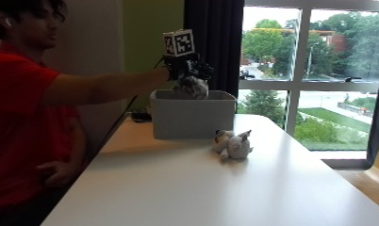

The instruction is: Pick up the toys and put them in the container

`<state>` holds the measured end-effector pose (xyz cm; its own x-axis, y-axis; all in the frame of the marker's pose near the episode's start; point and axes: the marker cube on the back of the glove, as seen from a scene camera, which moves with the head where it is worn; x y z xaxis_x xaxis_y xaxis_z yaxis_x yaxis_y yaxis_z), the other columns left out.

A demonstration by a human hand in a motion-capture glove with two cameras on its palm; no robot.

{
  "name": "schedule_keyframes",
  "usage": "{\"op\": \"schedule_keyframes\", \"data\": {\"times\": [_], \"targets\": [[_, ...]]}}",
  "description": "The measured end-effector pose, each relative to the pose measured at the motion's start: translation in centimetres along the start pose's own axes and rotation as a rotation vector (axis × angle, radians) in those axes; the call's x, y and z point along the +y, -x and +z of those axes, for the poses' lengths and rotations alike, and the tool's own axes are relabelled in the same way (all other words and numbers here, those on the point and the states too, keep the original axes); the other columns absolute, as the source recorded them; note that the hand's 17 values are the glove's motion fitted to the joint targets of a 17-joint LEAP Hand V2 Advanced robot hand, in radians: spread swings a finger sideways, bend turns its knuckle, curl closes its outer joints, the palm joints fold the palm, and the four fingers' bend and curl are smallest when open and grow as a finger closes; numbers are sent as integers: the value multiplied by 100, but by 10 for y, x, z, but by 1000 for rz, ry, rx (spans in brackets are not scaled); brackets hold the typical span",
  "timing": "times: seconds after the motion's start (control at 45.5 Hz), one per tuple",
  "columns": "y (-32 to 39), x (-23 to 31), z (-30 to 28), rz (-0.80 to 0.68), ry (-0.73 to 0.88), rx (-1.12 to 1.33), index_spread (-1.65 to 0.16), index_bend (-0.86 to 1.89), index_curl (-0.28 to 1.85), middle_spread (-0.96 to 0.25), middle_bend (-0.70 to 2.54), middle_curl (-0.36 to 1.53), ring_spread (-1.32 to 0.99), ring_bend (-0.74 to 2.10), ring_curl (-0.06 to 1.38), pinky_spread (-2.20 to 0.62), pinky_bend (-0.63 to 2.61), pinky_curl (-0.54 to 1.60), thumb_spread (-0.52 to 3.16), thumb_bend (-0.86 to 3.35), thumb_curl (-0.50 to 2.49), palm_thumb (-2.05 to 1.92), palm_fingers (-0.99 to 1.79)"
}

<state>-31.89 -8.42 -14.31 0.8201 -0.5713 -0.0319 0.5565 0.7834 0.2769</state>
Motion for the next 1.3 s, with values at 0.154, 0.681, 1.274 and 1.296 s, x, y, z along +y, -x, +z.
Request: {"op": "schedule_keyframes", "data": {"times": [0.154, 0.681, 1.274, 1.296], "targets": [[-16, 7, 0, 29, 10, -25, -45, 11, 88, -29, 20, 57, -15, 49, 30, -6, 121, 44, 102, -8, 69, 7, -1], [-180, 68, 40, 232, 130, 89, -44, 22, 67, -14, 15, 44, -2, 26, 23, 10, 96, 33, 112, -6, 41, -7, -8], [-256, 25, 144, 396, 255, 152, -40, 14, 42, -9, 11, 30, 0, 19, 25, 12, 107, 35, 106, -8, 28, -10, -15], [-256, 22, 146, 404, 255, 143, -40, 14, 41, -9, 12, 29, 0, 19, 25, 12, 106, 35, 106, -8, 27, -10, -15]]}}
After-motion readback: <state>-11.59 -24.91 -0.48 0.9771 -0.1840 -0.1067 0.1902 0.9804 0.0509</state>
